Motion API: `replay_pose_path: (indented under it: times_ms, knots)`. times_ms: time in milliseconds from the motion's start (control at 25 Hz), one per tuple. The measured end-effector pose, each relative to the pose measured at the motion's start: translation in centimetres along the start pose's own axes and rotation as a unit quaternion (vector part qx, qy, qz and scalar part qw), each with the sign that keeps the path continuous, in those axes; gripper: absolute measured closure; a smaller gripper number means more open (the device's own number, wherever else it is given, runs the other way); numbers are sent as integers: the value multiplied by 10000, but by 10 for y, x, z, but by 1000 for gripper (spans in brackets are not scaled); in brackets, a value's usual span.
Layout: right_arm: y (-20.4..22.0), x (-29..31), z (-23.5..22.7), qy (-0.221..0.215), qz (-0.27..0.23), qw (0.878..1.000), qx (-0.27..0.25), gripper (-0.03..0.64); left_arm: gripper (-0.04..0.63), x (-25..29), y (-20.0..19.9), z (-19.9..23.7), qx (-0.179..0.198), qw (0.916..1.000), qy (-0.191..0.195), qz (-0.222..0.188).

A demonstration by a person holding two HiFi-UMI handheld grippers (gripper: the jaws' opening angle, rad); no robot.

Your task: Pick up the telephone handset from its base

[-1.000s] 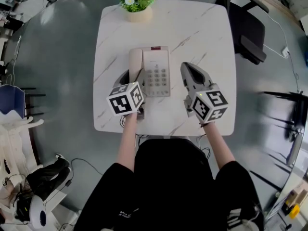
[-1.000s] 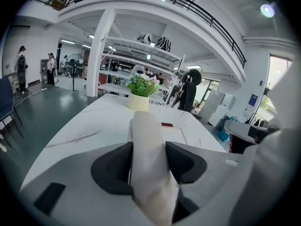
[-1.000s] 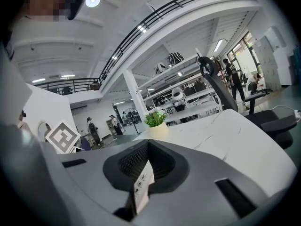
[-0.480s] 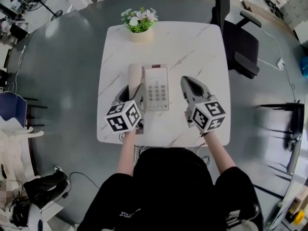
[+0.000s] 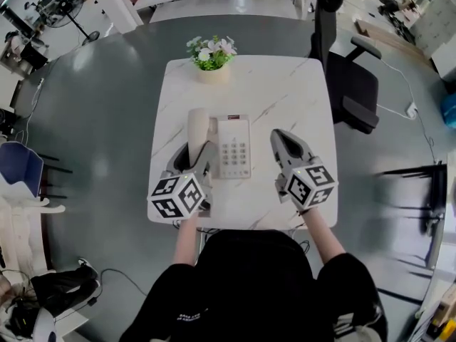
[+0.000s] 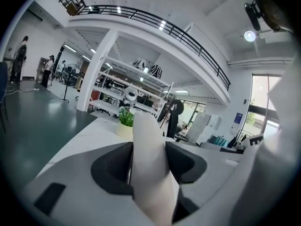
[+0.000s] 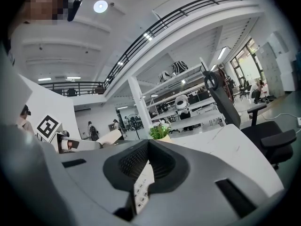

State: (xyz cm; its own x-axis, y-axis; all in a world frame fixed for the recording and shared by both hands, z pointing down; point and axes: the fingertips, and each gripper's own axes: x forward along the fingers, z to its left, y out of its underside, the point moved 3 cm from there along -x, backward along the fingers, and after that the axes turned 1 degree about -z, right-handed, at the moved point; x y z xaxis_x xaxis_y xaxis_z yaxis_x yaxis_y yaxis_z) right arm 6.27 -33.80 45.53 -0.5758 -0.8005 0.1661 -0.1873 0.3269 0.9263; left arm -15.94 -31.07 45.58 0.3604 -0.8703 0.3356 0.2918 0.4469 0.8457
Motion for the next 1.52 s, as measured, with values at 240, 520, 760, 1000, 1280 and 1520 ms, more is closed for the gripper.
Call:
replay_pose_path:
  times_ms: [240,520,760,1000,1280,1520]
  knots:
    - [-15,-10,1,44,-230,9997,-23,626,388,-17,-18,-6,78,9994,104,-317]
    - [-32,-19,1,59,-476,9988,-28,626,388,-36,-41,-10,191,9973,146,-695]
    - [-45,-26,4,-13,-673,9977,-128,626,388,-53,-57,-9,227,9939,135,-1072]
    - [-56,-35,3,-12,-866,9962,-129,626,388,-69,-66,-8,288,9903,45,-1357]
    - [-67,-41,3,-6,-1075,9941,-117,626,388,-85,-75,-10,336,9852,-36,-1680]
    - [-77,-45,5,40,-1239,9920,-254,626,388,-95,-78,-6,338,9833,-116,-1786]
